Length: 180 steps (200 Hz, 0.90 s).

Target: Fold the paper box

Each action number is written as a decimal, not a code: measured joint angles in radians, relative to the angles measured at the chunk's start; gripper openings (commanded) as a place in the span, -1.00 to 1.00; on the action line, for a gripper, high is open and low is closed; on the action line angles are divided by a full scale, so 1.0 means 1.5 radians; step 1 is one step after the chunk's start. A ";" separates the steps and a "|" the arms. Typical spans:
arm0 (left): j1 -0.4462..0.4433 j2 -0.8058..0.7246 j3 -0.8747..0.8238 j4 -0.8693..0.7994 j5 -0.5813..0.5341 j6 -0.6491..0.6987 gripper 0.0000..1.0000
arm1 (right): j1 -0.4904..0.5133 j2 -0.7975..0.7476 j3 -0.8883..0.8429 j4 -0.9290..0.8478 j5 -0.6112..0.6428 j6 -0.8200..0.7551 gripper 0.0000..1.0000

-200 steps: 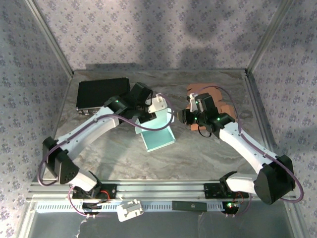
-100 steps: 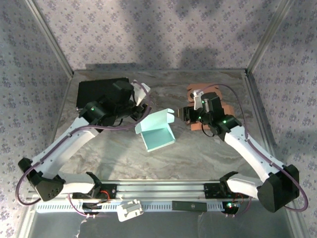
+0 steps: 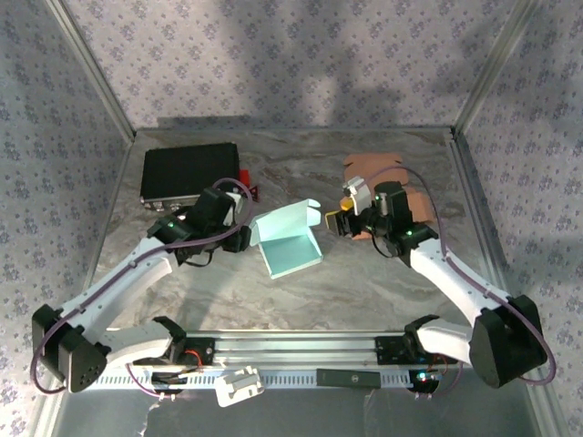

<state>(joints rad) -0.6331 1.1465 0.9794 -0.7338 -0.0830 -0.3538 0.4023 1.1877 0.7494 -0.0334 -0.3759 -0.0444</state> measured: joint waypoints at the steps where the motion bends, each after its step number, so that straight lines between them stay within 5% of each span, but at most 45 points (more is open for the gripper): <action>1: 0.001 0.002 -0.002 0.002 0.002 0.000 0.08 | 0.000 0.001 0.000 0.001 -0.001 -0.001 0.17; 80: 0.012 0.098 -0.025 0.071 0.023 0.016 -0.10 | 0.004 0.147 0.028 0.028 -0.067 -0.087 0.06; 180: 0.012 0.131 0.013 0.079 0.020 0.021 -0.40 | 0.035 0.246 0.136 -0.002 -0.094 -0.141 -0.45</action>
<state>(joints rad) -0.6151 1.3437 0.9989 -0.6159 -0.0528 -0.3218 0.4545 1.5566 0.9527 -0.0368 -0.5163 -0.2558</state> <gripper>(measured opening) 0.318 0.301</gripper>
